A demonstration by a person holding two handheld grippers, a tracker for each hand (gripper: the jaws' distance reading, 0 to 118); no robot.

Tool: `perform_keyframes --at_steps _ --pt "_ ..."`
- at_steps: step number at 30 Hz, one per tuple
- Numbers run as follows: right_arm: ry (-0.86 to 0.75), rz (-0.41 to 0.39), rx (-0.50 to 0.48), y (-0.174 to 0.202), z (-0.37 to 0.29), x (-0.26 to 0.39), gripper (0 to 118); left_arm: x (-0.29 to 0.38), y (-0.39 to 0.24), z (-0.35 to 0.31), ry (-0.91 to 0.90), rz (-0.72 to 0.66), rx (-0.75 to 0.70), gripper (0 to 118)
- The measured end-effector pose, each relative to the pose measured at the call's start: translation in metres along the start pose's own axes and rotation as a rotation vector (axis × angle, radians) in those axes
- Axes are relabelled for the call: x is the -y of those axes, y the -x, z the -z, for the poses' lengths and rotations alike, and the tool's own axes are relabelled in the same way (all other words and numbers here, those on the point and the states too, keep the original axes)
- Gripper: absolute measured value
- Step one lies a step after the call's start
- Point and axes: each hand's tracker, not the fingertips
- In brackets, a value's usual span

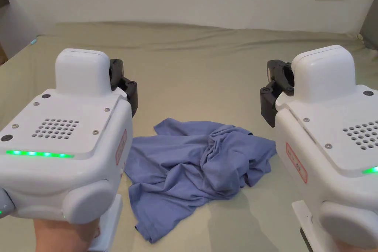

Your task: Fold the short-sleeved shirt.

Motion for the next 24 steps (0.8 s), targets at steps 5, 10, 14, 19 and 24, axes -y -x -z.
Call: perform_keyframes --at_steps 5,10,14,19,24 --pt "0.005 -0.022 -0.022 0.021 -0.005 0.004 0 0.005 -0.005 -0.013 -0.005 0.041 -0.019 1" --pt "0.009 -0.041 -0.027 0.028 -0.003 0.004 0 0.003 -0.007 -0.017 -0.023 0.067 -0.034 1" --pt "0.004 -0.044 -0.016 0.027 0.0 0.004 0 0.005 -0.008 -0.015 -0.022 0.084 -0.052 1" --pt "0.023 -0.033 -0.012 0.021 0.008 0.014 0 0.026 -0.005 0.011 0.117 0.077 0.019 1" --pt "0.068 -0.018 -0.016 0.015 0.017 0.034 0 0.107 0.003 0.053 0.437 0.049 0.052 1"
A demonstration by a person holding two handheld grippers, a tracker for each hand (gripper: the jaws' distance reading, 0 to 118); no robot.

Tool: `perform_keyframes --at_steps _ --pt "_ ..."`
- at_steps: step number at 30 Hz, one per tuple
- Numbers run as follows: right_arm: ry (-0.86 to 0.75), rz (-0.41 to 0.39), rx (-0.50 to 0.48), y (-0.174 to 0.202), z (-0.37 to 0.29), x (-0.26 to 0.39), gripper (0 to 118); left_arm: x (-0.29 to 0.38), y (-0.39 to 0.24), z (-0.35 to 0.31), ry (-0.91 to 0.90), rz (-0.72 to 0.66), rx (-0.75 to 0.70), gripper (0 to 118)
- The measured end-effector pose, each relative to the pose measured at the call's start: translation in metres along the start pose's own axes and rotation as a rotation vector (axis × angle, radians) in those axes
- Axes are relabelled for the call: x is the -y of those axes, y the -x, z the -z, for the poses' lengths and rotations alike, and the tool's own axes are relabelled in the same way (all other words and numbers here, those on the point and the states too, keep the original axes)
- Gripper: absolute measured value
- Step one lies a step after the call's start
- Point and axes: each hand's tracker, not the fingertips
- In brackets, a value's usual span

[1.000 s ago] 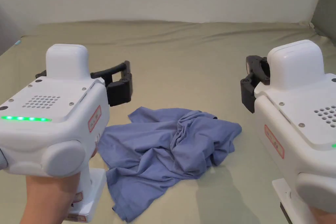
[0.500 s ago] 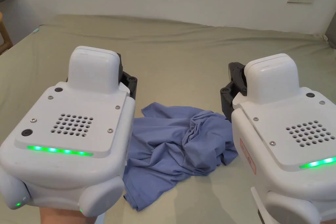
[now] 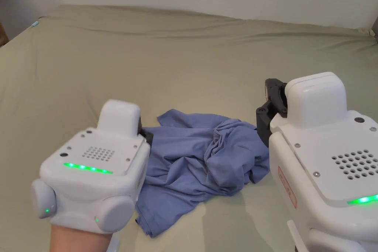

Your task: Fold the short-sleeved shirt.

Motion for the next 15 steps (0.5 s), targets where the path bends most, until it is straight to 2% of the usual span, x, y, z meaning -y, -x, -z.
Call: perform_keyframes --at_steps 4,5,6,8,9,10,15 --pt "0.045 -0.002 0.003 -0.009 0.01 0.018 0 0.064 0.003 0.048 0.28 -0.034 0.068 1" --pt "0.057 0.004 0.007 -0.013 0.013 0.023 0 0.079 0.002 0.06 0.347 -0.024 0.052 3" --pt "0.068 0.011 0.011 -0.015 0.015 0.027 0 0.09 0.002 0.069 0.377 -0.034 0.05 11" --pt "0.094 0.031 0.015 -0.022 0.02 0.037 0 0.113 0.001 0.085 0.464 -0.093 0.069 76" --pt "0.107 0.035 0.018 -0.025 0.022 0.041 0 0.122 0.0 0.092 0.505 -0.106 0.085 101" --pt "0.121 0.037 0.021 -0.028 0.023 0.047 0 0.13 -0.001 0.099 0.521 -0.125 0.08 114" --pt "0.18 0.035 0.041 -0.041 0.027 0.067 0 0.149 -0.009 0.12 0.539 -0.122 0.024 114"
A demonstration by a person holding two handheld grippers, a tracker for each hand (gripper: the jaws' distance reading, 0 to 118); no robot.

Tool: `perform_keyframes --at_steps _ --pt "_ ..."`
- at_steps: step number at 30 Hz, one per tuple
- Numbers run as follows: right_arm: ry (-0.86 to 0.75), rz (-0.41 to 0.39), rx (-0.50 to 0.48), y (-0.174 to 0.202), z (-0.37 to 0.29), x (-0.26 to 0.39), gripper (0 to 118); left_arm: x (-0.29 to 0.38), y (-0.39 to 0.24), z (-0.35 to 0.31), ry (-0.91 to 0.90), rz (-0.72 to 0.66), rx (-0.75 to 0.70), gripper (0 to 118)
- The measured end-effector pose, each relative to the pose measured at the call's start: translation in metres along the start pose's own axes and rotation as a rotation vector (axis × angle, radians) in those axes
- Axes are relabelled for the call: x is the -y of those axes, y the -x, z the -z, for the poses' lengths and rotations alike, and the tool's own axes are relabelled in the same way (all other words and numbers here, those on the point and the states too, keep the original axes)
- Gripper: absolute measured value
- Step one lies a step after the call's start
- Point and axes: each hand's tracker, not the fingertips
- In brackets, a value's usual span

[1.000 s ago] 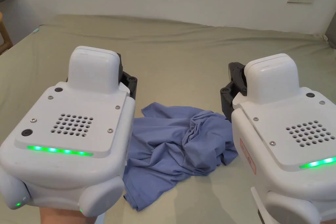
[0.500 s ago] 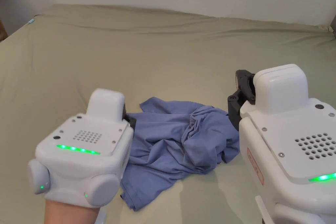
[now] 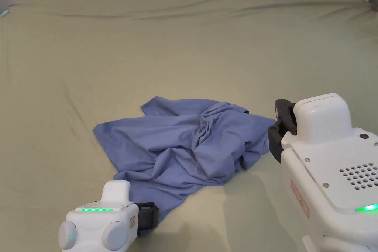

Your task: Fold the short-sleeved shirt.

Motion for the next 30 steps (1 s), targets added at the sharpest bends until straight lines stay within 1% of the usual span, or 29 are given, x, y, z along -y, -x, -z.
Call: perform_keyframes --at_steps 3,4,6,8,9,10,12,13,15,18,20,21,22,23,24,25,26,28,30 --pt "0.033 -0.002 0.013 -0.007 0.004 0.009 0 0.0 -0.008 0.001 0.008 0.012 -0.014 113" --pt "0.043 -0.003 0.016 -0.009 0.005 0.011 0 0.0 -0.009 0.0 0.006 0.015 -0.017 109" --pt "0.059 -0.002 0.022 -0.012 0.009 0.015 0 0.001 -0.014 -0.006 0.001 0.039 -0.006 96" --pt "0.083 -0.002 0.025 -0.014 0.016 0.02 0 0.002 -0.019 -0.013 -0.024 0.079 0.002 64" --pt "0.099 0.0 0.023 -0.015 0.021 0.022 0 0.001 -0.022 -0.019 -0.047 0.1 0.01 39" --pt "0.118 0.004 0.019 -0.016 0.026 0.024 0 0.0 -0.025 -0.024 -0.074 0.125 -0.007 4" --pt "0.156 0.015 0.008 -0.017 0.036 0.029 0 -0.003 -0.027 -0.031 -0.095 0.149 0.022 4" --pt "0.18 0.028 -0.005 -0.018 0.043 0.032 0 -0.006 -0.028 -0.035 -0.093 0.14 0.006 4" --pt "0.247 0.049 -0.029 -0.02 0.061 0.04 0 -0.008 -0.025 -0.045 -0.125 0.127 0.029 4" --pt "0.349 0.015 -0.028 -0.02 0.097 0.058 0 -0.013 -0.016 -0.066 -0.179 0.097 0.052 4" --pt "0.434 0.02 -0.03 -0.02 0.129 0.073 1 -0.017 -0.01 -0.081 -0.226 0.079 0.054 4" --pt "0.475 0.029 -0.033 -0.021 0.142 0.08 14 -0.021 -0.005 -0.086 -0.23 0.075 0.062 4" --pt "0.51 0.049 -0.042 -0.021 0.158 0.089 49 -0.023 -0.001 -0.093 -0.254 0.059 0.07 4" --pt "0.555 0.061 -0.057 -0.022 0.174 0.099 87 -0.024 0.002 -0.098 -0.258 0.054 0.069 4" --pt "0.6 0.071 -0.061 -0.022 0.188 0.11 112 -0.026 0.004 -0.101 -0.258 0.052 0.071 4" --pt "0.601 0.077 -0.054 -0.02 0.201 0.121 115 -0.028 0.009 -0.102 -0.261 0.046 0.074 4" --pt "0.573 0.073 -0.055 -0.018 0.205 0.126 112 -0.028 0.011 -0.104 -0.262 0.043 0.074 4" --pt "0.651 0.044 -0.049 -0.014 0.229 0.147 112 -0.026 0.014 -0.104 -0.26 0.047 0.065 4" --pt "0.643 0.068 -0.072 -0.012 0.243 0.159 112 -0.024 0.017 -0.099 -0.253 0.052 0.056 4"
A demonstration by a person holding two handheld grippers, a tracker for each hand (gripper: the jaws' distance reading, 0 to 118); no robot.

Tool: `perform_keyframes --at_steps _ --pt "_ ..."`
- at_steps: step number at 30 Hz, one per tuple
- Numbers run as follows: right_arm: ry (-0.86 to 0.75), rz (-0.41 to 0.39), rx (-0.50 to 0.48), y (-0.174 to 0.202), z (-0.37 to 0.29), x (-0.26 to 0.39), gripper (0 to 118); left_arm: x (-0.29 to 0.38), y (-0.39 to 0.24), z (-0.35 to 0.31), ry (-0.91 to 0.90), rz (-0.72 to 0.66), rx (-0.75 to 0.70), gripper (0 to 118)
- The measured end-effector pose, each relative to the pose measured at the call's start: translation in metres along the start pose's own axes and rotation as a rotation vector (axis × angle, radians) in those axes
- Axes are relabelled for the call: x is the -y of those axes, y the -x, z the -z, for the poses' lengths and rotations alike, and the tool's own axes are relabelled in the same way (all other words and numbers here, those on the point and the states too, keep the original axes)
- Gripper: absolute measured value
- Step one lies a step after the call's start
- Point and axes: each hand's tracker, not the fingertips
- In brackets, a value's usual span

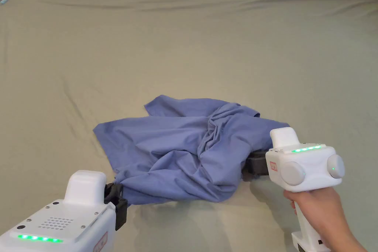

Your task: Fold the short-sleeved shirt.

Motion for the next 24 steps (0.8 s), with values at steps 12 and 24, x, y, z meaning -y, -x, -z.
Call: perform_keyframes --at_steps 12,24 --pt "-0.164 0.037 -0.063 0.005 -0.022 -0.007 13 0.01 0.01 0.013 0.026 -0.022 -0.02 4" --pt "-0.595 0.202 -0.042 -0.034 -0.198 -0.013 13 -0.059 0.047 -0.074 -0.349 -0.127 -0.081 4"
